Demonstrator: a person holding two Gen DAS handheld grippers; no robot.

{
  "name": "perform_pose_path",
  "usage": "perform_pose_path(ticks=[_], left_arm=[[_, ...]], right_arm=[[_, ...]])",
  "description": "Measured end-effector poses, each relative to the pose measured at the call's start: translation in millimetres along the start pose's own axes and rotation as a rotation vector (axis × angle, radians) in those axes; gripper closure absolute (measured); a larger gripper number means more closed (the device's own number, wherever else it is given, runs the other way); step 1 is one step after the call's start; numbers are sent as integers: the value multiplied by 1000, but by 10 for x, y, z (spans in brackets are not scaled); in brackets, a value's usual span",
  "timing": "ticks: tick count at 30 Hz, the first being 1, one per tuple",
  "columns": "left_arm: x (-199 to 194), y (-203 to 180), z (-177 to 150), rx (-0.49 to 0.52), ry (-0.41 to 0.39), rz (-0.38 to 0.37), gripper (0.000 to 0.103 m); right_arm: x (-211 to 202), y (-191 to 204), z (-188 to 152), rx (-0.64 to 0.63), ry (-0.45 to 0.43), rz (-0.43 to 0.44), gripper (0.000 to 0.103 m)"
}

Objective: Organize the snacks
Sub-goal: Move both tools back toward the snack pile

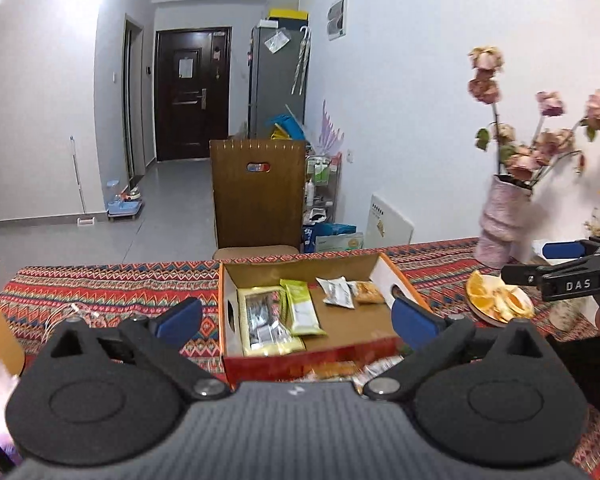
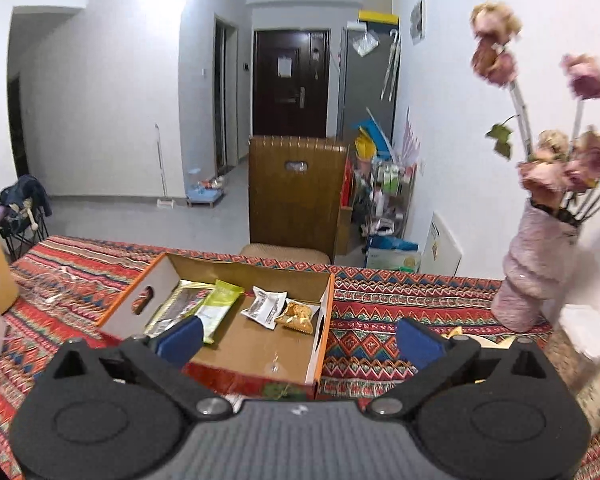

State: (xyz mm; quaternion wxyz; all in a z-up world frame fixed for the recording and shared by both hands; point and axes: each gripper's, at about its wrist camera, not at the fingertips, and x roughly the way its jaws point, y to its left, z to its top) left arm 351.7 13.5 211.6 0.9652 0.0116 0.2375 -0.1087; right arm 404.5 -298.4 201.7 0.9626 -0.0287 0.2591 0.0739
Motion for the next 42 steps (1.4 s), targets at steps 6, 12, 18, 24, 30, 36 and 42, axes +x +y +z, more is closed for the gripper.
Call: perform_pose_path(ticks=[6, 12, 18, 24, 30, 36, 42], left_arm=[[-520, -116, -382, -1, -49, 15, 0], [-902, -206, -882, -28, -85, -6, 0], [-1054, -305, -1457, -57, -62, -24, 0], [-1103, -283, -1978, -111, -26, -6, 0], [-954, -219, -2281, -117, 54, 62, 0], [-729, -101, -2270, -129, 93, 80, 0], [-455, -45, -2155, -119, 109, 76, 0]], right_arm=[[-601, 106, -374, -39, -79, 3, 0], [-1005, 240, -922, -73, -128, -21, 0], [-1173, 336, -1622, -33, -126, -1, 0], [-1298, 478, -2269, -2, -122, -35, 0], [-1329, 521, -2742, 62, -55, -16, 0], [-1182, 546, -2799, 26, -22, -60, 0], [-925, 517, -2673, 10, -1, -99, 0]])
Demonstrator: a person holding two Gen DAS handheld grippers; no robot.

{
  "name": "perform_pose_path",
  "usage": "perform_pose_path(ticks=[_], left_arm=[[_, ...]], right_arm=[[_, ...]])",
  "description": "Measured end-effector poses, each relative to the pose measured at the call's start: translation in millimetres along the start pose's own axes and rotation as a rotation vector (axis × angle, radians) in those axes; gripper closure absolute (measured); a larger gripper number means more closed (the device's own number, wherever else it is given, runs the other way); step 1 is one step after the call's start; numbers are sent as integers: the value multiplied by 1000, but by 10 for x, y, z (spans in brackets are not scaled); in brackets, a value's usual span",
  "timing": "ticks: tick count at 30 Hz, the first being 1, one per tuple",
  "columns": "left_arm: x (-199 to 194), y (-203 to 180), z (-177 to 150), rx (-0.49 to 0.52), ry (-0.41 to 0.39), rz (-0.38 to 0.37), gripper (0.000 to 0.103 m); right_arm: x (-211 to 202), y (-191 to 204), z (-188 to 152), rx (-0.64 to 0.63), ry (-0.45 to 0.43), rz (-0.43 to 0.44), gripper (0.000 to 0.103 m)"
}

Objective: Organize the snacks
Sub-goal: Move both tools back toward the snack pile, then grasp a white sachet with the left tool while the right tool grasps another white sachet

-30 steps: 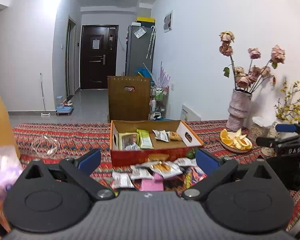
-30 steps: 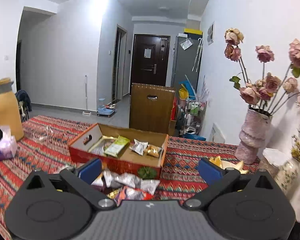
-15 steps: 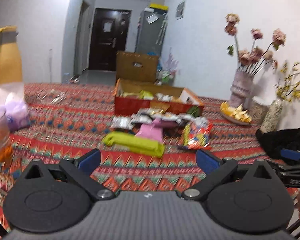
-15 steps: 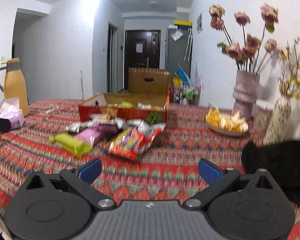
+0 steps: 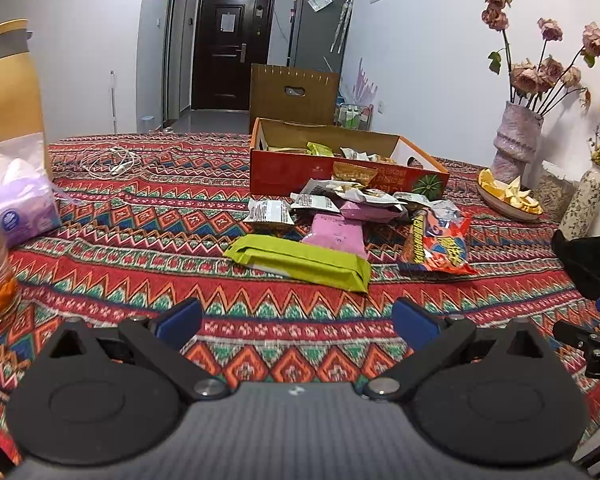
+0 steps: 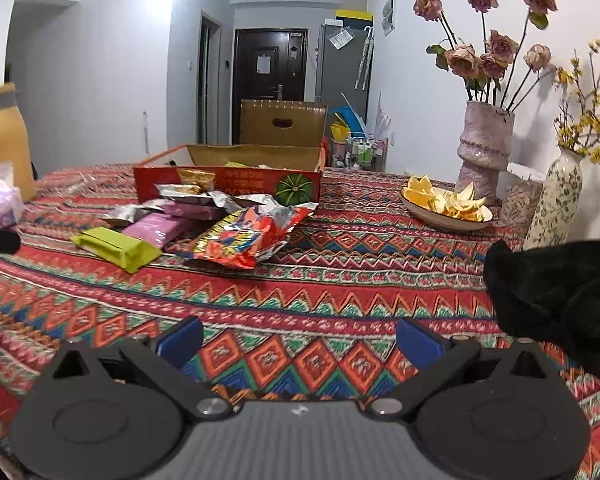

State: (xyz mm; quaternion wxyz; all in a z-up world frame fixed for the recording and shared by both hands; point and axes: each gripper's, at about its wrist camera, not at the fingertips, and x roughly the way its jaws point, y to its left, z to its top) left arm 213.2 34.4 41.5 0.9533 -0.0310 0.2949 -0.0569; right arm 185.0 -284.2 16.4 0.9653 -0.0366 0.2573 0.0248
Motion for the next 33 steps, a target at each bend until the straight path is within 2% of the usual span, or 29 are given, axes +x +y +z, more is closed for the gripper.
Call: perform_pose_path(ticks=[12, 14, 18, 21, 22, 23, 27, 29, 32, 33], left_arm=[[865, 105, 405, 15, 33, 28, 1], [1023, 107, 461, 19, 46, 28, 3], [1348, 149, 618, 23, 69, 27, 15], [1608, 214, 743, 26, 79, 34, 21], [1702, 241, 778, 20, 92, 46, 27], [1793, 274, 807, 9, 107, 51, 29], [2075, 384, 840, -27, 141, 18, 30], [2180, 405, 818, -32, 149, 12, 31], [2225, 382, 801, -2, 116, 24, 43], [2234, 378, 802, 6, 107, 16, 55]], right_arm=[[805, -45, 396, 3, 22, 21, 0], [957, -58, 487, 13, 17, 30, 0], [1268, -96, 685, 32, 14, 56, 2], [1512, -136, 895, 29, -3, 72, 8], [1589, -147, 954, 32, -12, 77, 11], [1671, -164, 1015, 38, -17, 81, 16], [2121, -275, 1229, 98, -1, 98, 27], [2339, -338, 1253, 141, 32, 113, 37], [2620, -398, 1211, 203, 88, 129, 50], [2679, -406, 1186, 211, 106, 138, 53]])
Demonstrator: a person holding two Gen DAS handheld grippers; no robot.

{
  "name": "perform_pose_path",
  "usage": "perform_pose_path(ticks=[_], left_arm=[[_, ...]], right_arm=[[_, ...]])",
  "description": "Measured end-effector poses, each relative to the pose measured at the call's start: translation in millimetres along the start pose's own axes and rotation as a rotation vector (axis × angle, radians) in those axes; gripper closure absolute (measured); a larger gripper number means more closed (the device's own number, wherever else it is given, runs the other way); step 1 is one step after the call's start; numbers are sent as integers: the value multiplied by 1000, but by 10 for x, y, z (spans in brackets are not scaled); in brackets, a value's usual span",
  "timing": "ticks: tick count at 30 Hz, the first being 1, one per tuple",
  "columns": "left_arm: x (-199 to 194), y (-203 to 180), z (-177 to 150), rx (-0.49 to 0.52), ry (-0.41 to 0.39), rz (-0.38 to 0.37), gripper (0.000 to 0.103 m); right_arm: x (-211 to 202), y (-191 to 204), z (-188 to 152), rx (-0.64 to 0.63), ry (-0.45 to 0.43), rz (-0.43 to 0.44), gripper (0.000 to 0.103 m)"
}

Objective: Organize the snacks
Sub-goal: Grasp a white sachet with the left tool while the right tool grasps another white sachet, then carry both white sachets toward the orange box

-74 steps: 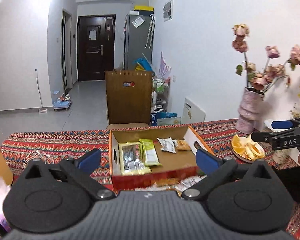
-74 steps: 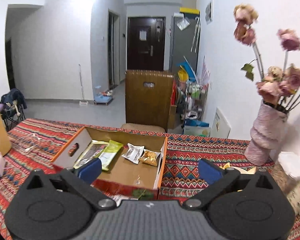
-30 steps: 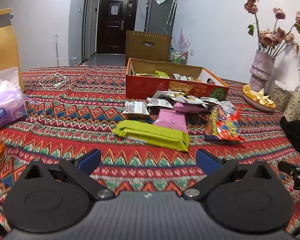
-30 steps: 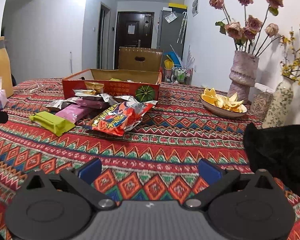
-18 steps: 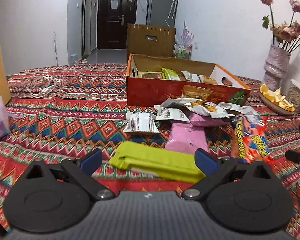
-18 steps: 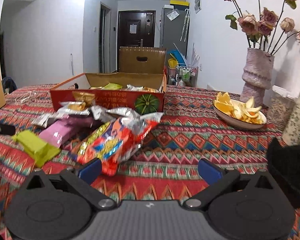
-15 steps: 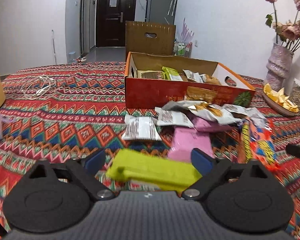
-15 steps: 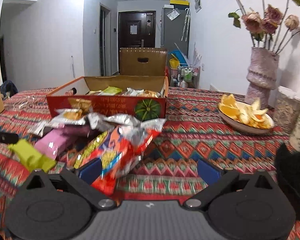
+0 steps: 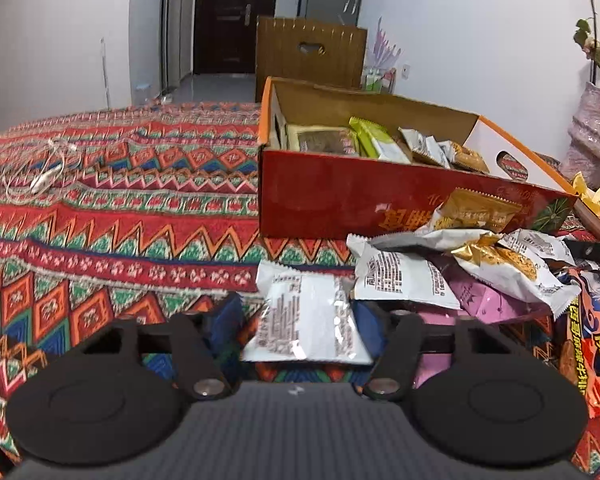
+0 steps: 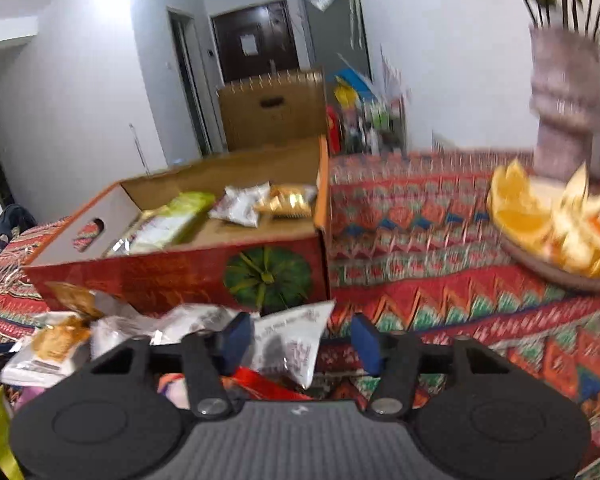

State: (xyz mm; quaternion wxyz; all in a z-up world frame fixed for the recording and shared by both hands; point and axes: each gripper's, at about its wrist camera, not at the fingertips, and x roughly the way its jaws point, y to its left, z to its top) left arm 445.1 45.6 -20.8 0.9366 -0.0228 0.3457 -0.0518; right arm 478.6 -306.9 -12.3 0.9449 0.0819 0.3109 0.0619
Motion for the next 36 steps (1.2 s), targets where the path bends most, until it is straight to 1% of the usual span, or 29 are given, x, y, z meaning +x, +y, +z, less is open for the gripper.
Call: perform_pose_path(ticks=[3, 4, 7, 11, 14, 18, 22, 25, 29, 32, 36], left_arm=[[8, -18, -2, 21, -13, -7, 59], [2, -24, -7, 27, -15, -4, 61], [-15, -8, -9, 14, -14, 1, 62], [-107, 10, 23, 18, -32, 32, 62], [-320, 65, 67, 6, -79, 58, 62], [-716, 73, 52, -19, -117, 50, 62], [-1194, -63, -88, -23, -165, 11, 62], [-1498, -215, -237, -8, -184, -33, 62], [-1841, -423, -493, -8, -193, -82, 62], [-2037, -519, -686, -23, -180, -121, 62], [-2140, -610, -844, -19, -163, -129, 62]], right_arm=[[85, -37, -50, 12, 31, 24, 63], [90, -46, -59, 14, 30, 38, 70], [64, -37, -73, 15, 16, 53, 78], [-63, -7, -84, -5, -46, 8, 87], [-231, -10, -92, -12, -95, -46, 92], [-596, 43, -126, -43, -174, -101, 92], [-1108, 171, -237, -78, -229, -118, 93], [-1494, 291, -404, -95, -245, -91, 92], [-1909, 424, -678, -91, -238, -46, 93], [-2171, 528, -874, -100, -232, -12, 93], [-2438, 620, -1076, -125, -225, 23, 93]])
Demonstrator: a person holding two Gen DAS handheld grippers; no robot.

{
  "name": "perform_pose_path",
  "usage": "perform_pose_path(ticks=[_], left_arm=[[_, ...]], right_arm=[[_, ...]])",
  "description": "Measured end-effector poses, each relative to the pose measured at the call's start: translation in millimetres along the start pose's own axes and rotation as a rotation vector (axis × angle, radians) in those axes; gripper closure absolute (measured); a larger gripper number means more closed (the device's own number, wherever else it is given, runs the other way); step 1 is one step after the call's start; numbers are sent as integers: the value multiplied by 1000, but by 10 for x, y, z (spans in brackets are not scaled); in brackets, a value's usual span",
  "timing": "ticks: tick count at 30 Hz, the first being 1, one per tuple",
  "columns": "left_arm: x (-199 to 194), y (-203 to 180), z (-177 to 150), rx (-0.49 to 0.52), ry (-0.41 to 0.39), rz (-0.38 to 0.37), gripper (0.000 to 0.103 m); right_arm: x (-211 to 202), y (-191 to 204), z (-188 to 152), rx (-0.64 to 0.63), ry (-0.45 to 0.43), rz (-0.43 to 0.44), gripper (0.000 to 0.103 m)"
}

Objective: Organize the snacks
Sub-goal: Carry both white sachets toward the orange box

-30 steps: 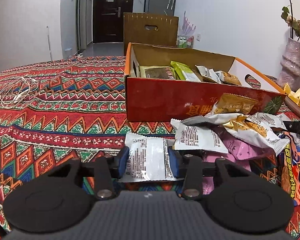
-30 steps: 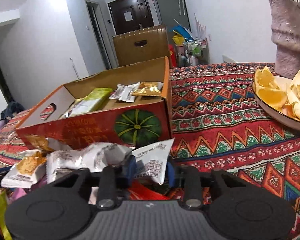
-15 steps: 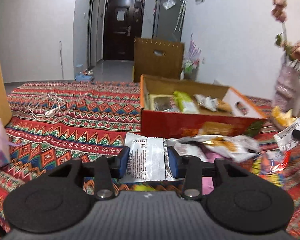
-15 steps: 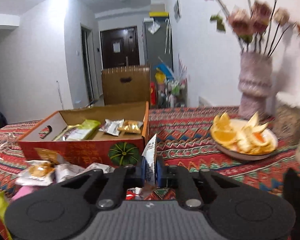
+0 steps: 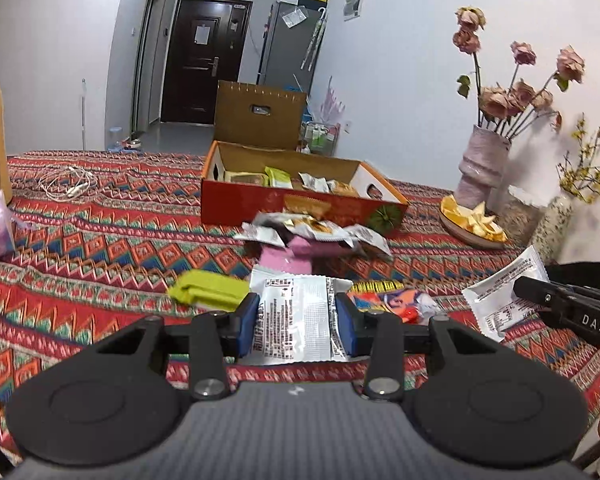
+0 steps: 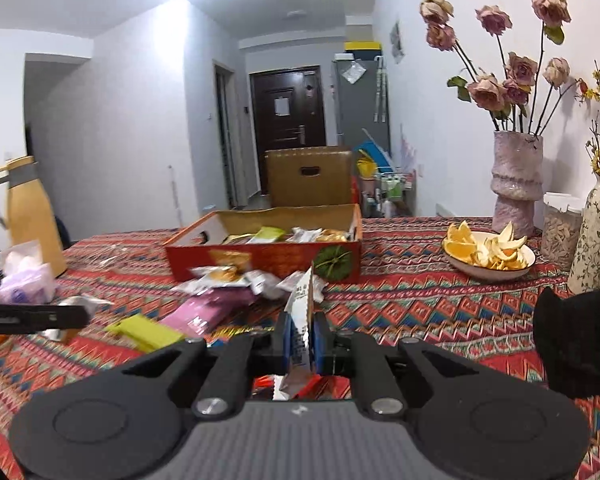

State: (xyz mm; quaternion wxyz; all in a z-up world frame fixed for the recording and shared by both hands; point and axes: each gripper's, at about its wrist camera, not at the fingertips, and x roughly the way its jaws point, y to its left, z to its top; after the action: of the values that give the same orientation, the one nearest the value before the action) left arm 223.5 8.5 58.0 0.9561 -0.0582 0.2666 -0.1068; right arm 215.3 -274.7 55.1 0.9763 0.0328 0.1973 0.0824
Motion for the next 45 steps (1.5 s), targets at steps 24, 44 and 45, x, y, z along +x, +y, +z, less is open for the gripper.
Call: perform_pose_path(ticks=[24, 44, 45], left_arm=[[549, 190, 802, 67, -109, 49, 62], [2864, 813, 1483, 0, 22, 71, 62], [2934, 817, 1441, 17, 47, 77, 60]], right_arm=[[634, 181, 479, -77, -46, 122, 93], [3377, 157, 1086, 259, 123, 282, 93], [3472, 148, 1041, 288, 152, 291, 92]])
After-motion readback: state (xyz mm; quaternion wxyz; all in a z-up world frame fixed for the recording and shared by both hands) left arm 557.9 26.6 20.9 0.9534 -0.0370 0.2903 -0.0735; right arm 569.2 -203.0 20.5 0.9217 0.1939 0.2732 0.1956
